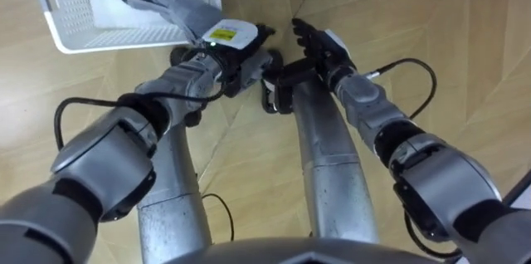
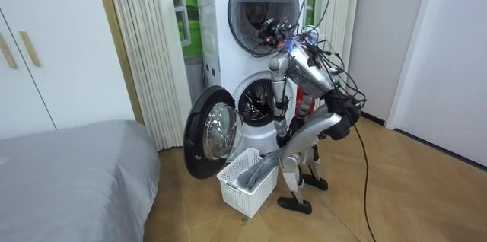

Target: Put towel into washing machine

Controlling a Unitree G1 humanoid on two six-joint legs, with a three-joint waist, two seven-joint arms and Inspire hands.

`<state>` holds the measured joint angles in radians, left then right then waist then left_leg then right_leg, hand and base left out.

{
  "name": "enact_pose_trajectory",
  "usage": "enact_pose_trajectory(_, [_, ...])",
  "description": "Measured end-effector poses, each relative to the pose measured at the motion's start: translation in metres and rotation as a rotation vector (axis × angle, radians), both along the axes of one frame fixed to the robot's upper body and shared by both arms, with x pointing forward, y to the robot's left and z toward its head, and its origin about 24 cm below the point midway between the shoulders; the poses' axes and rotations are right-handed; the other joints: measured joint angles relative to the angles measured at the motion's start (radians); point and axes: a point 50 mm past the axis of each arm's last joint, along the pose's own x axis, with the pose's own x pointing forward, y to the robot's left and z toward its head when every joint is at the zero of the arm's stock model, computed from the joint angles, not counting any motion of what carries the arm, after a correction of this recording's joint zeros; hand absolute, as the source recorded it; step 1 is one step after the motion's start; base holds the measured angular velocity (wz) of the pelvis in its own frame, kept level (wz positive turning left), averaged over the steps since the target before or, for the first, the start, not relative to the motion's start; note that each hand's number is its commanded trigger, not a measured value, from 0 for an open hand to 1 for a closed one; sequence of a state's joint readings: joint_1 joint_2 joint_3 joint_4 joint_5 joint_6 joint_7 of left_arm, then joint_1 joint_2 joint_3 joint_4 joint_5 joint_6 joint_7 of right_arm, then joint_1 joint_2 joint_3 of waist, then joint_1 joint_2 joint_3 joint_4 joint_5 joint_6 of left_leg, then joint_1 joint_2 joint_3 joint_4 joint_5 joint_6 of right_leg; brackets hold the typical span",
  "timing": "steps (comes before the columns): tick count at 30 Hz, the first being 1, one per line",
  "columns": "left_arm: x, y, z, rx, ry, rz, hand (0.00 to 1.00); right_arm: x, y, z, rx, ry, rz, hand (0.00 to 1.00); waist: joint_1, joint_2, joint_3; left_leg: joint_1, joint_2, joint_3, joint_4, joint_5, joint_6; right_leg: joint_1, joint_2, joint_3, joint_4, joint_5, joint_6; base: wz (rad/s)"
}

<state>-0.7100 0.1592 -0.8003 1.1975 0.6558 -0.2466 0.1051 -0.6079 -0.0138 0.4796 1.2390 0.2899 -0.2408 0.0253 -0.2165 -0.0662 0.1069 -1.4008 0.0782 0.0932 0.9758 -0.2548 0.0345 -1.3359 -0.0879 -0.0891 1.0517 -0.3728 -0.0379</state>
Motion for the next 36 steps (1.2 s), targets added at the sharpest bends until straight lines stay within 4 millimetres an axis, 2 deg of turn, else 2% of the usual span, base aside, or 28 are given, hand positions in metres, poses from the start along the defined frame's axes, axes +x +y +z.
enact_pose_trajectory(5, [-0.008,0.0,-0.01,0.044,0.077,-0.029,1.0,-0.001,0.005,-0.001,0.006,0.0,0.002,0.0,0.004,-0.002,-0.0013,0.022,0.0,0.003,-0.027,0.003,0.0,0.023,-0.001,-0.003,-0.029,0.003,-0.002,0.0])
enact_pose_trajectory(10, [-0.014,-0.004,-0.016,0.057,0.144,-0.047,1.0,-0.008,0.004,-0.008,0.004,0.023,-0.003,0.0,0.007,-0.002,-0.0018,0.085,-0.002,0.004,-0.057,0.003,-0.001,0.084,-0.015,-0.006,-0.058,0.003,-0.002,0.03])
enact_pose_trajectory(13, [-0.018,-0.008,-0.02,0.043,0.163,-0.051,1.0,-0.013,0.002,-0.013,0.003,0.04,-0.018,0.0,0.021,0.0,-0.0035,0.115,-0.003,0.005,-0.057,0.003,-0.001,0.116,-0.015,-0.01,-0.067,0.003,-0.002,0.0])
enact_pose_trajectory(15, [-0.023,-0.012,-0.024,0.032,0.17,-0.054,1.0,-0.017,-0.002,-0.017,0.007,0.057,-0.037,0.0,0.044,0.002,-0.0047,0.147,-0.002,0.004,-0.064,0.003,-0.001,0.152,-0.013,-0.015,-0.079,0.004,-0.002,0.0])
enact_pose_trajectory(19, [-0.031,-0.014,-0.031,0.019,0.192,-0.054,1.0,-0.025,-0.009,-0.026,-0.001,0.096,-0.044,0.0,0.068,0.012,-0.0103,0.232,-0.002,0.012,-0.105,0.006,-0.002,0.232,-0.015,-0.015,-0.106,0.005,-0.002,0.02])
enact_pose_trajectory(23, [-0.043,-0.013,-0.04,-0.031,0.214,-0.027,1.0,-0.034,-0.019,-0.035,-0.011,0.137,-0.043,0.0,0.087,0.02,-0.0158,0.344,-0.005,0.024,-0.183,0.029,-0.003,0.338,-0.013,-0.011,-0.182,0.028,0.004,-0.02])
enact_pose_trajectory(29, [-0.047,0.003,-0.044,-0.076,0.196,0.043,1.0,-0.047,-0.043,-0.045,-0.047,0.18,-0.068,0.0,0.085,0.025,-0.0183,0.446,-0.006,0.018,-0.233,0.034,-0.007,0.454,0.0,-0.027,-0.249,0.038,0.004,0.01])
enact_pose_trajectory(33, [-0.039,0.023,-0.038,-0.1,0.126,0.124,1.0,-0.048,-0.058,-0.045,-0.049,0.19,-0.087,0.0,0.09,0.028,-0.0171,0.488,-0.004,0.016,-0.236,0.034,-0.008,0.506,0.0,-0.033,-0.273,0.04,0.005,0.01])
enact_pose_trajectory(36, [-0.032,0.03,-0.031,-0.135,0.054,0.173,1.0,-0.048,-0.065,-0.044,-0.055,0.186,-0.104,0.0,0.096,0.033,-0.0169,0.504,-0.005,0.01,-0.247,0.034,-0.009,0.524,0.0,-0.044,-0.281,0.04,0.005,0.1])
